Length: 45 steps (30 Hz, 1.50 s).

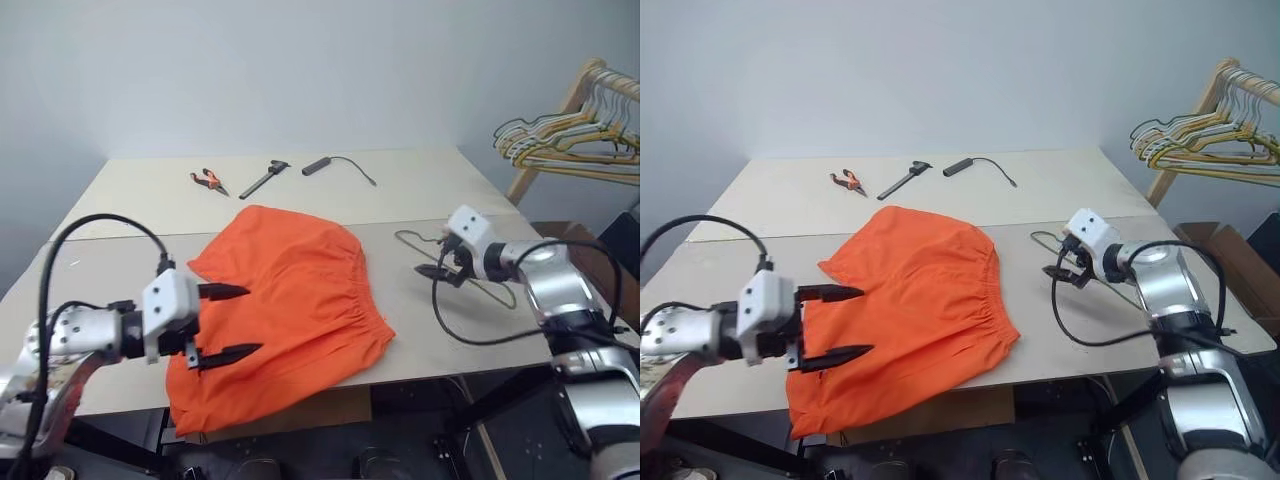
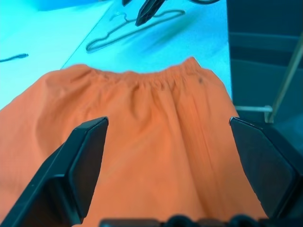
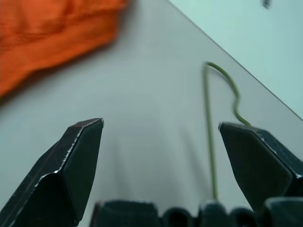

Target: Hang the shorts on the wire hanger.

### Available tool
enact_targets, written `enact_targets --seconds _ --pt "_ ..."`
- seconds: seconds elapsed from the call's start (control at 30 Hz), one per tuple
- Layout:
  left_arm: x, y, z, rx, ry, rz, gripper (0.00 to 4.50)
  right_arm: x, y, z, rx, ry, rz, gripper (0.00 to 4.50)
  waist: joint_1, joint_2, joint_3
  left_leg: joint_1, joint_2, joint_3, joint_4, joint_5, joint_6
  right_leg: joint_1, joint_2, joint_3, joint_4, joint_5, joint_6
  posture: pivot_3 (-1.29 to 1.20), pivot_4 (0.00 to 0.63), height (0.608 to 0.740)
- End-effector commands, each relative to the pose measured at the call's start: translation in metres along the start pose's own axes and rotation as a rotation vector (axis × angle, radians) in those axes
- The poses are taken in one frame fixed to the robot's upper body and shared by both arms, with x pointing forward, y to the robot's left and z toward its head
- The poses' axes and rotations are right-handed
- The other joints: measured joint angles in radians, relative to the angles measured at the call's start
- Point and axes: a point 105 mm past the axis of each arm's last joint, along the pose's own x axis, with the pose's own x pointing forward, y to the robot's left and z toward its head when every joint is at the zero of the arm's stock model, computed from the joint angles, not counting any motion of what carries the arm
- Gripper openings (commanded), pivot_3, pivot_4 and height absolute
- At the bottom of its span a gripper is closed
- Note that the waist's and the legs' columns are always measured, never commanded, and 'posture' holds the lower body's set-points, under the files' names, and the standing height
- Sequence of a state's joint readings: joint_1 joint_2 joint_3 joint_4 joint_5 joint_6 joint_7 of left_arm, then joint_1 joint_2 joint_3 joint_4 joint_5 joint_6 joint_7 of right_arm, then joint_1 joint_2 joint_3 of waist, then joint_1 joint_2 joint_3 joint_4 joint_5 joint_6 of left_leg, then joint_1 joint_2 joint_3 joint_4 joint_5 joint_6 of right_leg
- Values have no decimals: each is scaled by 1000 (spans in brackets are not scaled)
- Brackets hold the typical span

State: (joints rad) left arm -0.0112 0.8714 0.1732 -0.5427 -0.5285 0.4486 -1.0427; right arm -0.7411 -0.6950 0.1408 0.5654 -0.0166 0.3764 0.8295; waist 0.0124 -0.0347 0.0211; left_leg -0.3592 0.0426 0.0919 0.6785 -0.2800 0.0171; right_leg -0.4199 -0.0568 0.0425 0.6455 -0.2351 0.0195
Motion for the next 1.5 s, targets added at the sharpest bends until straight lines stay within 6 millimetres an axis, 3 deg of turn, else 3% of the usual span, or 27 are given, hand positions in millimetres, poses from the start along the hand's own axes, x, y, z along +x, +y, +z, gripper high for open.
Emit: enact_targets --seconds 0.03,0.17,0.23,0.3,0.4,0.47,0.6,0.7,0.87,1.17,1.27,1.5 --pt "3 2 3 21 20 9 4455 -7 -15 8 -39 -21 -68 4500 0 0 0 -1 0 0 0 0 0 0 0 0 0 0 0 89 0 740" --pt "2 7 1 16 58 22 4455 -13 -16 16 -31 -35 -68 4500 -4 2 1 -5 0 -1 0 0 0 -4 0 0 0 0 0 83 2 740" --pt "5 13 9 11 51 22 4455 -18 -17 22 -32 -40 -62 4500 -4 2 8 -4 0 -2 0 0 0 -3 0 0 0 0 1 76 54 740" --pt "11 15 20 0 22 -9 4455 -23 -18 25 -12 -32 -40 4500 -2 1 30 -1 0 -1 1 0 0 1 0 0 0 0 0 69 81 740" --pt "17 14 30 -18 -9 -69 4455 -28 -20 21 -2 10 -15 4500 -2 2 64 2 0 -2 1 1 1 4 1 0 -3 1 0 53 170 740" --pt "22 12 30 -36 -12 -90 4455 -29 -25 11 -2 66 -18 4500 -3 2 96 1 0 -4 1 1 2 2 1 2 -2 1 0 46 224 740" --pt "28 14 26 -55 0 -69 4455 -27 -35 1 25 126 -32 4500 -12 3 152 -8 0 -6 2 1 2 -7 1 2 -3 2 0 47 269 740" --pt "33 10 26 -65 -3 -53 4455 -23 -45 -3 119 146 -55 4500 -23 3 180 -12 -1 -7 2 1 2 -11 0 3 -2 3 1 56 275 740" --pt "29 2 27 -77 -16 -45 4455 -18 -53 3 153 133 -77 4500 -27 -1 189 -23 1 -8 2 0 3 -17 -2 0 -3 4 3 93 255 740" --pt "10 -12 21 -88 13 -53 4455 -6 -25 1 135 188 129 4500 -22 -1 190 -24 1 -8 3 0 3 -18 -4 0 -6 6 5 130 235 740" --pt "10 -13 18 -88 28 -49 4500 -4 -19 -6 154 224 152 3906 -22 -1 189 -23 1 -8 3 0 3 -18 -3 0 -5 7 4 139 230 740" --pt "11 -8 17 -80 37 -13 4500 0 -20 -8 141 266 115 1606 -18 -4 188 -21 1 -8 3 1 1 -17 -2 -1 -4 8 2 146 207 740"
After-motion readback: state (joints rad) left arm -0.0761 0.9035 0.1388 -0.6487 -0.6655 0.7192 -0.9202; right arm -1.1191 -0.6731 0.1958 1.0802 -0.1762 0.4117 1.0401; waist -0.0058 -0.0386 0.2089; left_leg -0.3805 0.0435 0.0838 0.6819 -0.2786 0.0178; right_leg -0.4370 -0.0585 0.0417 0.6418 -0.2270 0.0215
